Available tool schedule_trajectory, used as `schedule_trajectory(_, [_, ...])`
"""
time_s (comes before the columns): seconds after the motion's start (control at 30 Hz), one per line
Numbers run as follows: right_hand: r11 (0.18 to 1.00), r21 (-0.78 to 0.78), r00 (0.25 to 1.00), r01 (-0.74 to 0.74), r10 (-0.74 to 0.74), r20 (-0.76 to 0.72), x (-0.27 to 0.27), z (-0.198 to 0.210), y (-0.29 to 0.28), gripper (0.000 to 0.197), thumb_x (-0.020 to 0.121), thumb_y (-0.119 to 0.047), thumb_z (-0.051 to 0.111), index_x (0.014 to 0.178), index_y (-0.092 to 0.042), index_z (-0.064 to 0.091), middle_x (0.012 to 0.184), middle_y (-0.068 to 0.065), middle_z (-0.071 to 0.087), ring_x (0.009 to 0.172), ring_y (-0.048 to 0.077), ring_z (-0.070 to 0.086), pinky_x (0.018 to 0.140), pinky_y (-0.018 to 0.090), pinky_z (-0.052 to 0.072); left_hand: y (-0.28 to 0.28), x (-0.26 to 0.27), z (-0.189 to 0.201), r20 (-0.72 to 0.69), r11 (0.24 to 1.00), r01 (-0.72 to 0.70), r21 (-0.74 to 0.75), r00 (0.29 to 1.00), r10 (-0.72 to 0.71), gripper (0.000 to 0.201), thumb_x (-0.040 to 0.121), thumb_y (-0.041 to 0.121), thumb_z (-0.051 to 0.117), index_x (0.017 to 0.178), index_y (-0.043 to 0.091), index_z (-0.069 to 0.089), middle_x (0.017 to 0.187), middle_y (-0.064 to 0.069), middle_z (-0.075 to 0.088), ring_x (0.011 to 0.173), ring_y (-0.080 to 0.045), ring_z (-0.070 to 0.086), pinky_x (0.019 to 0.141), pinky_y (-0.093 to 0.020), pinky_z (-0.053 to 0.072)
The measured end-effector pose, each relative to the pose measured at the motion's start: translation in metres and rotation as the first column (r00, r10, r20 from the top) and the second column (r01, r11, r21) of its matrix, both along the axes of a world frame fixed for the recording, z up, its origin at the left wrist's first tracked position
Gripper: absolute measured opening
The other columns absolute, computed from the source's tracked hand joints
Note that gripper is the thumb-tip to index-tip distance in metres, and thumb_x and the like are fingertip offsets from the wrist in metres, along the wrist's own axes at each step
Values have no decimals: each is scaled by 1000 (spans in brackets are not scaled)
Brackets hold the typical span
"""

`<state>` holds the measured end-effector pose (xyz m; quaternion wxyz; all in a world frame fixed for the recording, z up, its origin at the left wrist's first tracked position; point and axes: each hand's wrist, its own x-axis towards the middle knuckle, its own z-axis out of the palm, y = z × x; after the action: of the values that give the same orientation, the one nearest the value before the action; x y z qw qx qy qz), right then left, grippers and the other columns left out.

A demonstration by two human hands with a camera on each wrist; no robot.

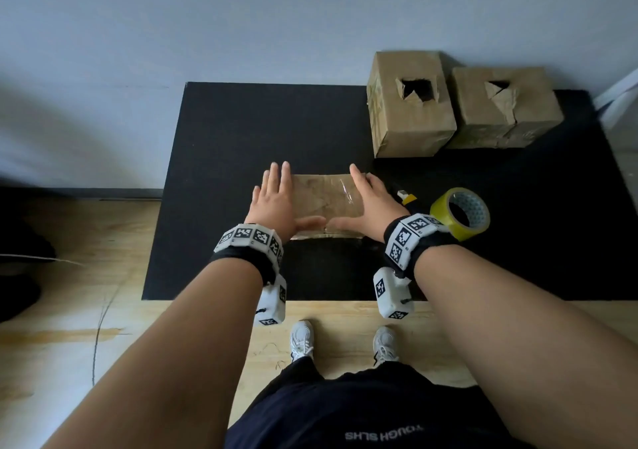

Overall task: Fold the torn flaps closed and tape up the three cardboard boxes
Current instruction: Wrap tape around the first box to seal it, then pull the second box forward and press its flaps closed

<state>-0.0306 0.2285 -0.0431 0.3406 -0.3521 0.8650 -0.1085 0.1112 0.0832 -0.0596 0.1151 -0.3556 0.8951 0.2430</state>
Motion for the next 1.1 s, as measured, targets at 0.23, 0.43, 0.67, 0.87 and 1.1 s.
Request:
schedule_trajectory(0.23, [863,75,862,500,-504,48,14,-5,-23,70,93,-58,49,146,-13,39,138,10,54,121,30,55,97,42,47,-15,3,-9,3,963,-68,260,998,70,55,89,59,54,124,17,57,111,-1,67,98,-17,64,88,-36,53])
schedule_trajectory(0.43, [847,17,846,531,-531,45,9,0,-46,61,95,-50,52,142,-12,44,135,10,56,121,30,54,95,40,44,-38,-6,-11,-89,964,-78,256,991,104,50,90,54,56,125,19,55,109,3,66,97,-15,63,84,-32,52])
schedule_trajectory(0.67, [852,-147,863,503,-487,133,-31,13,-102,55,90,-35,65,135,-13,44,121,6,62,105,26,61,76,31,48,-97,-44,5,-138,964,-202,175,964,227,64,81,64,55,134,30,45,114,-4,58,77,-24,68,74,-40,59])
schedule_trajectory(0.87, [904,-228,929,363,-330,168,-82,14,-169,40,88,-25,65,127,-21,58,125,7,60,106,24,61,89,32,49,-149,-84,17,-191,918,-346,193,905,381,43,87,38,60,126,22,52,108,0,66,95,-23,64,83,-34,52])
schedule_trajectory(1.1, [926,-248,954,286,-251,162,-117,2,-220,62,88,-14,60,146,-21,42,139,3,55,121,23,56,96,33,48,-184,-121,12,-166,876,-436,207,867,470,52,96,15,46,147,14,32,136,-9,54,120,-31,55,96,-38,43])
